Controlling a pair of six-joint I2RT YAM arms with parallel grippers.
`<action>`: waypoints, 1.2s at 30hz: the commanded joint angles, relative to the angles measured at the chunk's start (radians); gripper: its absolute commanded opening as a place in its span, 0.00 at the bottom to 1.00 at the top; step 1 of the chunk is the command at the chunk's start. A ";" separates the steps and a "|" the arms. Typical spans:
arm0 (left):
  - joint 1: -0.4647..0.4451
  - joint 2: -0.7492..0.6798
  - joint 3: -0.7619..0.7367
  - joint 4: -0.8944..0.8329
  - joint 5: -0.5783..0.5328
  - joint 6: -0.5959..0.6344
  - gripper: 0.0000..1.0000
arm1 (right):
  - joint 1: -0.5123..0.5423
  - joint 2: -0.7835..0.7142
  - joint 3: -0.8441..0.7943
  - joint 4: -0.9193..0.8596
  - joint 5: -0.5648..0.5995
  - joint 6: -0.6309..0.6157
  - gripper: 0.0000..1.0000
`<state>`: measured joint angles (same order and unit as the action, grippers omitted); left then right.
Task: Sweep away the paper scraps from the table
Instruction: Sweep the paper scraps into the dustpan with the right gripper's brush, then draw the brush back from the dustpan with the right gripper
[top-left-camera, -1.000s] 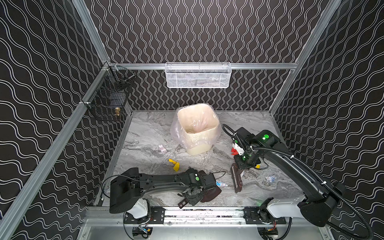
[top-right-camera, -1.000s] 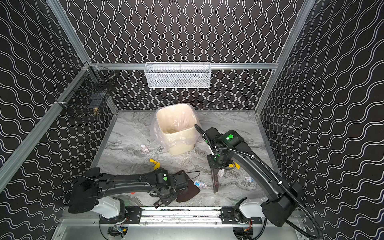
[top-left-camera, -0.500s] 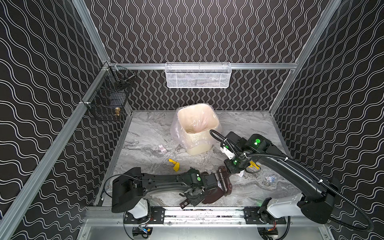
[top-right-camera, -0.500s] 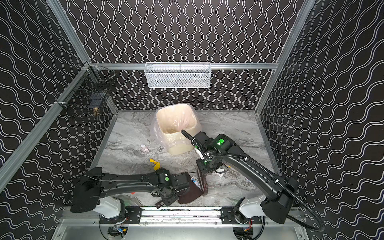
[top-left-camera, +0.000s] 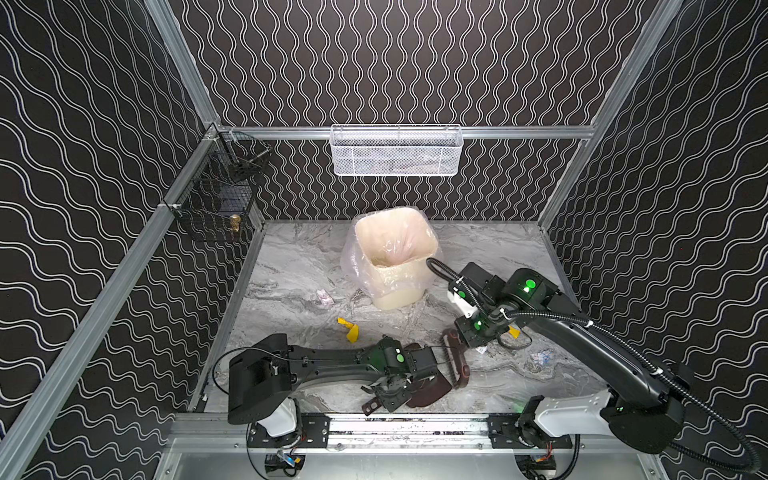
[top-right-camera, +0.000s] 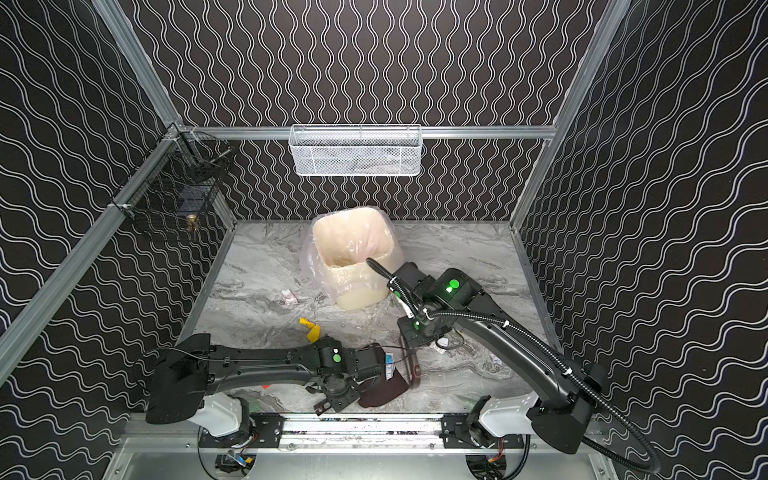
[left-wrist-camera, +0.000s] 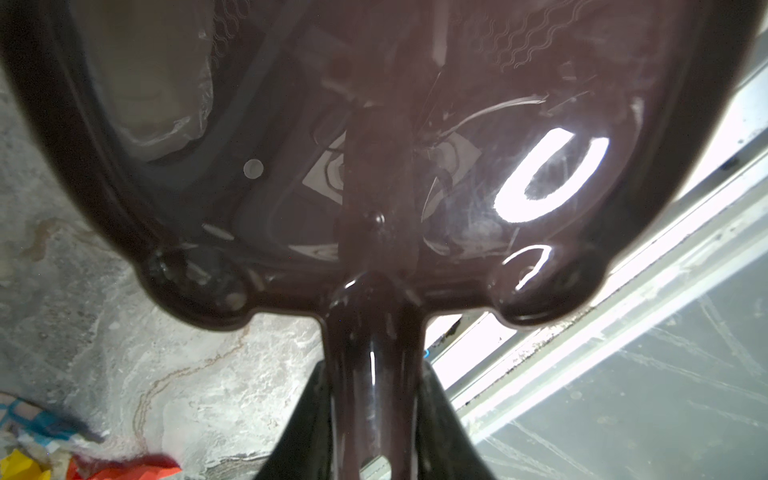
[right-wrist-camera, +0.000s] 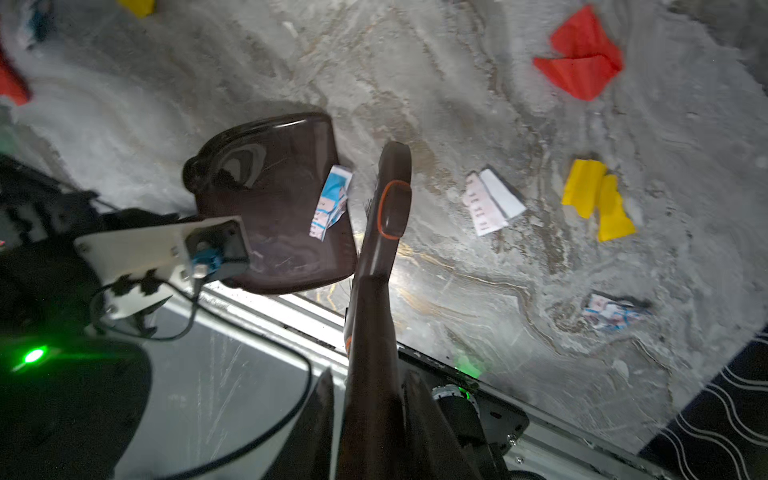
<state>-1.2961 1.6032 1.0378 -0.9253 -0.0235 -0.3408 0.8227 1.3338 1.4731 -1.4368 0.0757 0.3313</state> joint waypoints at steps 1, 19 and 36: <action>0.001 0.010 0.008 0.005 -0.015 0.028 0.00 | -0.047 0.007 0.027 -0.029 0.098 0.022 0.00; 0.010 0.057 0.020 0.038 0.007 0.111 0.00 | -0.044 0.044 -0.037 0.155 0.017 -0.054 0.00; 0.021 0.055 0.004 0.094 0.007 0.099 0.00 | -0.030 -0.035 0.009 0.131 -0.082 0.049 0.00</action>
<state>-1.2762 1.6714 1.0496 -0.8440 -0.0185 -0.2325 0.8154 1.3117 1.4811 -1.2755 -0.0498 0.3588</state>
